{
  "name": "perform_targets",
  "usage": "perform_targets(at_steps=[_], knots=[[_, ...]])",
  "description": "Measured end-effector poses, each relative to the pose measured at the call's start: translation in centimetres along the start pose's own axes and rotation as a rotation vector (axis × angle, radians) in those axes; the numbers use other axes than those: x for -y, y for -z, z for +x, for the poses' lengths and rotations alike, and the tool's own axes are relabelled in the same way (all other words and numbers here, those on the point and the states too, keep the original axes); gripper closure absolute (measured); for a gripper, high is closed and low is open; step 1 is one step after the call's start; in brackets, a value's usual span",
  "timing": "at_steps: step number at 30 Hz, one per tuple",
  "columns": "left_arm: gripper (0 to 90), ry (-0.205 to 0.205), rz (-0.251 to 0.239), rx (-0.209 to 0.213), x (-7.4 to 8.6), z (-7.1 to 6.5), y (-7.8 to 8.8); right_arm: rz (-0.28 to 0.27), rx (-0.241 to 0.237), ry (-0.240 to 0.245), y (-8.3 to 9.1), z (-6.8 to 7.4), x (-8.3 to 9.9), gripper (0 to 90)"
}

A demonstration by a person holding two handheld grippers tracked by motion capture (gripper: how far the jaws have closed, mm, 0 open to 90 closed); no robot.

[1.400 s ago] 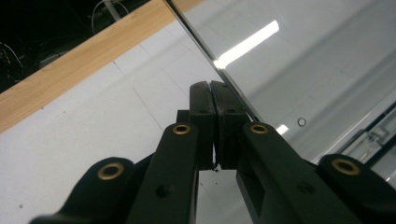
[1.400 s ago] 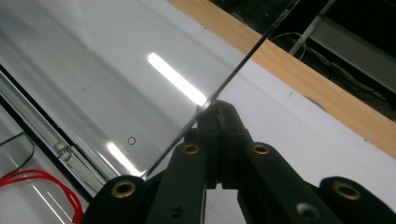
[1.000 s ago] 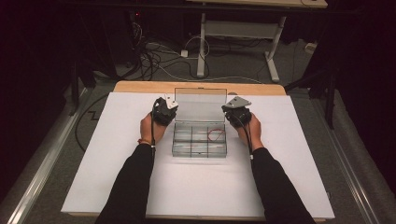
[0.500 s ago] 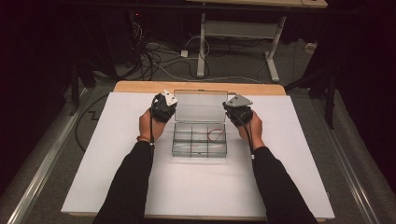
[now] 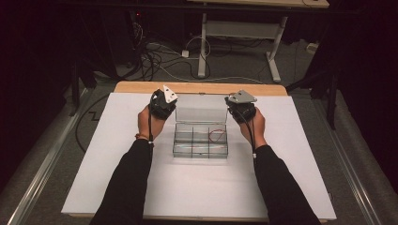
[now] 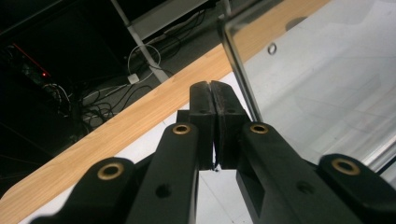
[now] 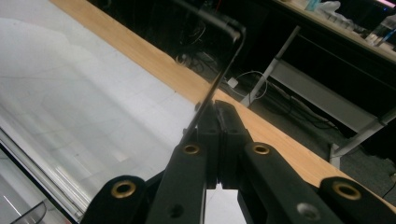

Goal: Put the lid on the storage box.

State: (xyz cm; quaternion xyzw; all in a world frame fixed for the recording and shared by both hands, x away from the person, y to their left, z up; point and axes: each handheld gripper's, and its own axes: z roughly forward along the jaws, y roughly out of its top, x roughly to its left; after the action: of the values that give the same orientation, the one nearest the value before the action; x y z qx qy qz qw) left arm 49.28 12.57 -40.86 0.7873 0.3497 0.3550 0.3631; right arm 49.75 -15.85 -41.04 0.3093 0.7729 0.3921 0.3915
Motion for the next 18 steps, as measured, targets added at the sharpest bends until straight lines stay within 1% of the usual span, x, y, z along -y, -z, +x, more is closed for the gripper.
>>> perform_targets(at_steps=[2, 7, 10, 15, 18], knots=[[85.6, -0.003, -0.004, 0.001, -0.1, 0.0, 0.2, -0.011, -0.002, -0.012, 0.2, 0.0, -0.1, 90.0], [85.6, -0.004, -0.016, 0.003, -0.3, 0.1, 0.6, -0.022, -0.002, -0.024, 0.6, -0.1, -0.3, 90.0], [85.6, -0.009, -0.013, 0.006, -0.3, 0.1, 0.8, -0.034, -0.001, -0.031, 0.9, -0.1, -0.5, 90.0], [85.6, -0.009, -0.027, 0.010, -0.5, 0.1, 1.3, -0.039, -0.006, -0.032, 1.3, -0.1, -0.6, 90.0], [85.6, -0.011, -0.027, 0.014, -0.6, 0.1, 1.5, -0.045, -0.007, -0.035, 1.5, -0.1, -0.7, 90.0]])
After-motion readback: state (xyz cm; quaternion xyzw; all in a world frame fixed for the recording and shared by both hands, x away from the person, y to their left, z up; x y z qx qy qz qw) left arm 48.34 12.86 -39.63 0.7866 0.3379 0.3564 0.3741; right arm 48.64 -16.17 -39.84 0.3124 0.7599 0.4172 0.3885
